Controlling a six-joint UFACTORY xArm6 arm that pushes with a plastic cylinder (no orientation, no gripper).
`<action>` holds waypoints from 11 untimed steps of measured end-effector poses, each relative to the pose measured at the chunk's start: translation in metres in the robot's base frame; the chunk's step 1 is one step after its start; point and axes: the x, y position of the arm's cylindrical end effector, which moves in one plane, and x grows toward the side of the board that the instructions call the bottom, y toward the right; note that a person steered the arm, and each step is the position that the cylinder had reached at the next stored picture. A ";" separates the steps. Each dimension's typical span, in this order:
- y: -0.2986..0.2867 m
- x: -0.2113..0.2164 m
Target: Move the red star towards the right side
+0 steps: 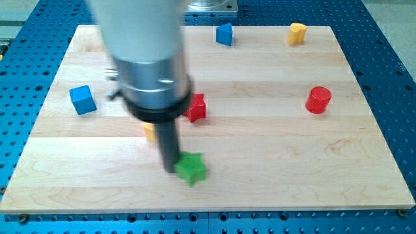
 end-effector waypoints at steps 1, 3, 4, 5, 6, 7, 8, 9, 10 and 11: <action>0.012 -0.012; 0.025 -0.024; -0.045 -0.009; -0.064 -0.016; -0.064 -0.021; -0.064 -0.020; -0.098 -0.022; -0.103 -0.062; -0.079 -0.117; -0.033 -0.126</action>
